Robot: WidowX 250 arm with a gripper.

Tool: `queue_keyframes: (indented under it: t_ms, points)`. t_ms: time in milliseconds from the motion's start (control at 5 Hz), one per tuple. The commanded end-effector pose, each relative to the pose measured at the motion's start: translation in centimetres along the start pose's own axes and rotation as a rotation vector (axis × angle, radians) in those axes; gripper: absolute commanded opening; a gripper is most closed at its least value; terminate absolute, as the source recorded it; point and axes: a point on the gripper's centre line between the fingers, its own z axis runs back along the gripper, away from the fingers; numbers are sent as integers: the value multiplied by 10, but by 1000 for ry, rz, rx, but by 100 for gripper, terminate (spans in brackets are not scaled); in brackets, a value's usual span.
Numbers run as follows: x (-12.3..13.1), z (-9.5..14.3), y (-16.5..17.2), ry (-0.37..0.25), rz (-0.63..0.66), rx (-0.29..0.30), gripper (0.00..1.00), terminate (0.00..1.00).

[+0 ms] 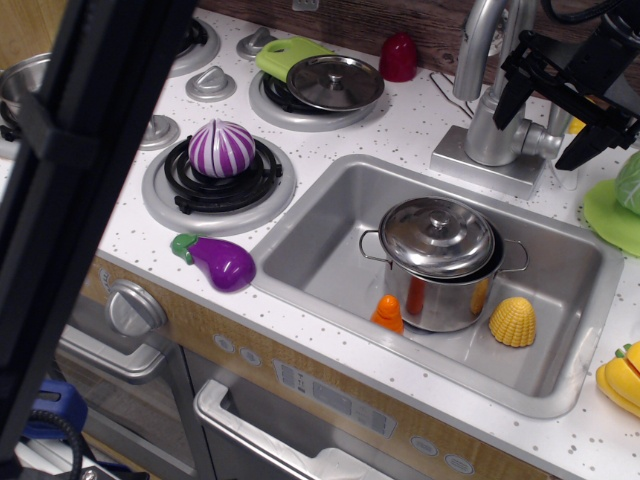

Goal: Turn lever vertical to front

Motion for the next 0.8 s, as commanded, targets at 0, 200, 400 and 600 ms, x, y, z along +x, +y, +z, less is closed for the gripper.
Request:
queue_keyframes:
  t_ms: [0,200,400,600]
  points:
    - [0,0,0,0,0,0,100,0]
    - [13,14,10,-83,16,41,100,0]
    - [26,36,23,-151,6,69,100,0]
    - [33,43,20,-217,21,60,100,0]
